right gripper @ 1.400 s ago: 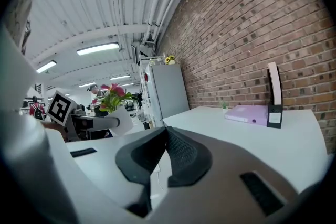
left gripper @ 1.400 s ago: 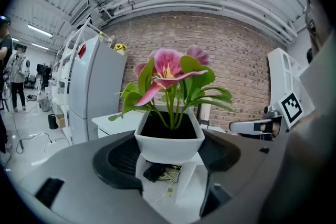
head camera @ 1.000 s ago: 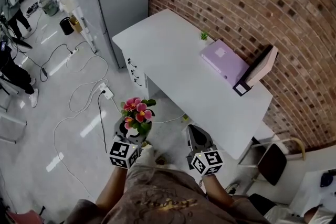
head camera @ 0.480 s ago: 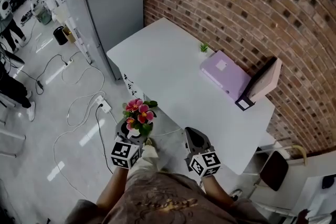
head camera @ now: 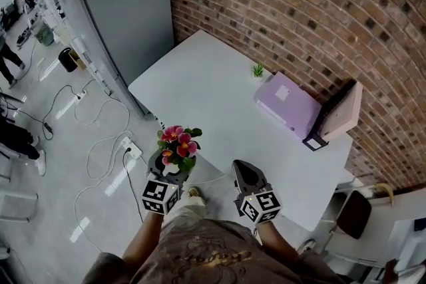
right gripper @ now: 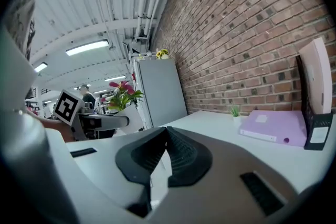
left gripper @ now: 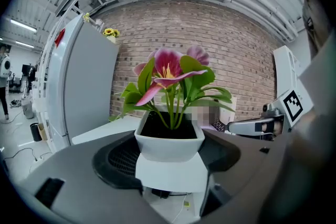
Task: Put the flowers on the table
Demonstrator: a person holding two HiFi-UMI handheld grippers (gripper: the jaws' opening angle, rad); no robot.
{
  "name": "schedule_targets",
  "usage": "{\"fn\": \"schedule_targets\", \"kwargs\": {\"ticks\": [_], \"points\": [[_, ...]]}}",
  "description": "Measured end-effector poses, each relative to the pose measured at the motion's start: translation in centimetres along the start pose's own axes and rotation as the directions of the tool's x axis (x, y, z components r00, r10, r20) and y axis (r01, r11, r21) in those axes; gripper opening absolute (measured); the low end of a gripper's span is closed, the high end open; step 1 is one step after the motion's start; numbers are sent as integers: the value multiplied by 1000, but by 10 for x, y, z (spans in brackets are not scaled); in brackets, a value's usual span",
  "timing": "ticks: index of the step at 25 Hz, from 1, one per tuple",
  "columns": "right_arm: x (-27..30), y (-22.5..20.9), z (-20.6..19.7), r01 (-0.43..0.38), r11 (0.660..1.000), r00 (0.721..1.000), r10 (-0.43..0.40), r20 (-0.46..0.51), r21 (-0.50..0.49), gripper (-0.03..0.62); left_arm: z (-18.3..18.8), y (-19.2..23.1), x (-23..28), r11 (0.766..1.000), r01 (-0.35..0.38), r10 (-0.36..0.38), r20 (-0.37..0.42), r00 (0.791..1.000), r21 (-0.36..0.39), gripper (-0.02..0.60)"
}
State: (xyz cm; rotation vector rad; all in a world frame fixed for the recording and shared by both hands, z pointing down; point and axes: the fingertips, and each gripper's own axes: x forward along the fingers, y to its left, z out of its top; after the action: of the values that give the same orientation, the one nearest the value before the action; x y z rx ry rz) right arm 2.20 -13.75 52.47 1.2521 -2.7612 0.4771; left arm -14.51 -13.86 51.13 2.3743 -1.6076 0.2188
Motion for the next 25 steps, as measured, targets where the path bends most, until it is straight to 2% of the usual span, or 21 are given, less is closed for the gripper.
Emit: {"fn": "schedule_targets", "kwargs": {"ticks": [7,15,25], "points": [[35,-17,13,76,997,997,-76,16,7,2,16,25,42,997,74,-74,2,997,34,353],[52,-31,16,126,992,992,-127,13,17,2,23,32,74,988,143,-142,-27,990,54,353],[64,-57,36,118,993,993,-119,21,6,2,33,27,106,988,145,-144,-22,989,55,353]]}}
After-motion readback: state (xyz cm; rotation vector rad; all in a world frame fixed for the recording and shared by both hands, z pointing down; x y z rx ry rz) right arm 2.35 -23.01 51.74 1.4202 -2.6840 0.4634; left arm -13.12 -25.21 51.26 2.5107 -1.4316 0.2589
